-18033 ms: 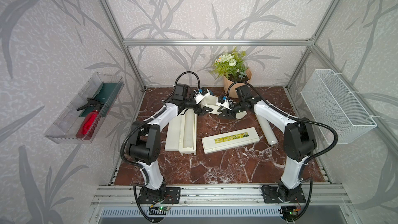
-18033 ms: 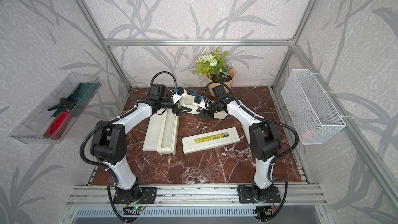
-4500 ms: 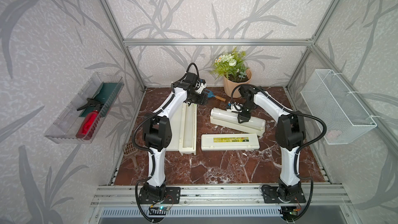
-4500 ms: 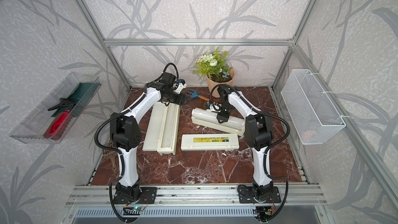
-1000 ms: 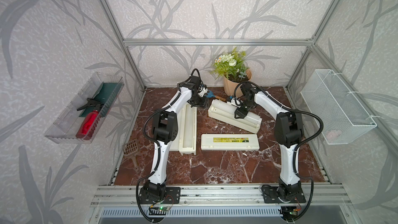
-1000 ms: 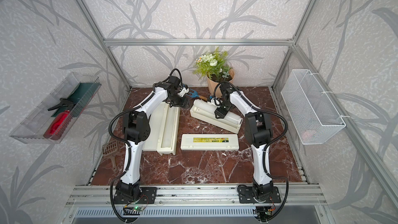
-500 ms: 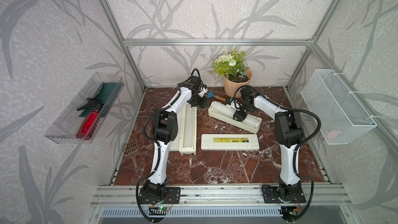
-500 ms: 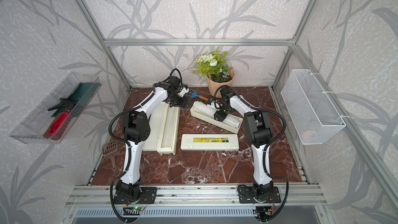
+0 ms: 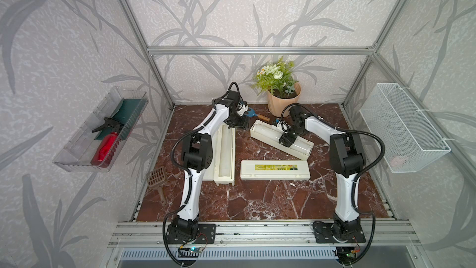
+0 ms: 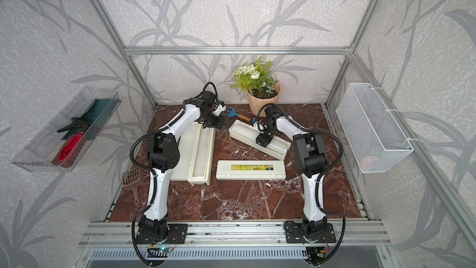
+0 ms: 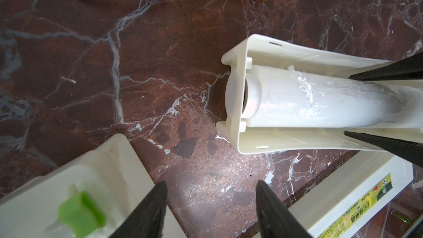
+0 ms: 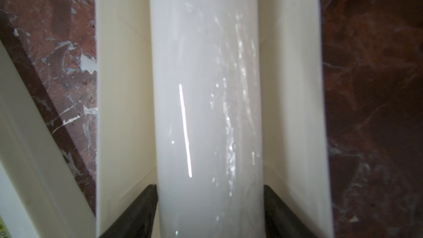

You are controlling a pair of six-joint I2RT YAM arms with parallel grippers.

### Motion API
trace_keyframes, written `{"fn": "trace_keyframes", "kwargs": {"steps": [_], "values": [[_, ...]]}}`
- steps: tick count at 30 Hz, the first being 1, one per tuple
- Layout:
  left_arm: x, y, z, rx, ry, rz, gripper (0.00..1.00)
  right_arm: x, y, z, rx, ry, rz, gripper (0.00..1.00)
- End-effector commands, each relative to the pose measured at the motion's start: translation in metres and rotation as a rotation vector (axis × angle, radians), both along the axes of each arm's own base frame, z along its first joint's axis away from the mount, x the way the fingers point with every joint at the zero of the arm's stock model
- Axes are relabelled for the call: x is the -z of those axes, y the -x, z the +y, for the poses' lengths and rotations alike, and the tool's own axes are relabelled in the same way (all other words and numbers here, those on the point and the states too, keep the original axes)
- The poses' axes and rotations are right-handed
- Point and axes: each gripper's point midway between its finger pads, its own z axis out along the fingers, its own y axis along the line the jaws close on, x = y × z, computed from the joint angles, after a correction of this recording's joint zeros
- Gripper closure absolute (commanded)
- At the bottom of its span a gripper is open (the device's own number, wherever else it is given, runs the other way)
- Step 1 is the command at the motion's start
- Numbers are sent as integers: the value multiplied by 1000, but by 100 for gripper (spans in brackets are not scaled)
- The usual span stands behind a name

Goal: Put plastic wrap rolls into dispensers
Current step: Adjust the plastic wrap in the plastic wrap cutting box, then pick up the lid from the center of the board.

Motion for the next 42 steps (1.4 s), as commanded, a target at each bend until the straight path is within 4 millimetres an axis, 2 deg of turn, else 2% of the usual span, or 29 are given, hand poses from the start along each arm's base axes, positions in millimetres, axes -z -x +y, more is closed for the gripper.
{"fn": "trace_keyframes", "kwargs": {"steps": [1, 2, 7, 9, 11, 14, 16, 19, 22, 27, 30, 36, 42], "values": [[-33, -2, 3, -17, 7, -53, 38, -30, -8, 2, 7, -38, -71, 9], [-33, -2, 3, -17, 7, -54, 38, -35, -9, 2, 7, -38, -80, 1], [-38, -6, 3, -27, 6, -68, 37, -61, -2, 1, -25, -44, -124, 1], [-45, -9, 4, -39, 21, -81, 36, -78, 13, 8, -85, -94, -139, 1], [-52, -15, 8, -65, 52, -91, 36, -97, 37, 19, -152, -188, -137, 1], [-60, -22, 15, -90, 74, -108, 36, -105, 74, 33, -228, -252, -132, 1], [-61, -24, 16, -91, 75, -116, 36, -96, 98, 42, -273, -249, -116, 1], [-62, -26, 16, -87, 78, -125, 35, -70, 128, 54, -322, -232, -41, 1], [-64, -26, 17, -89, 75, -130, 35, -50, 143, 65, -324, -202, 40, 1], [-64, -22, 21, -93, 63, -124, 35, -15, 154, 77, -345, -125, 96, 1], [-62, -17, 25, -97, 55, -114, 35, -1, 163, 80, -383, -93, 125, 1], [-56, -12, 31, -105, 48, -111, 34, 25, 163, 75, -393, 20, 130, 1], [-53, -10, 33, -106, 45, -104, 34, 37, 166, 74, -416, 105, 155, 1]]}}
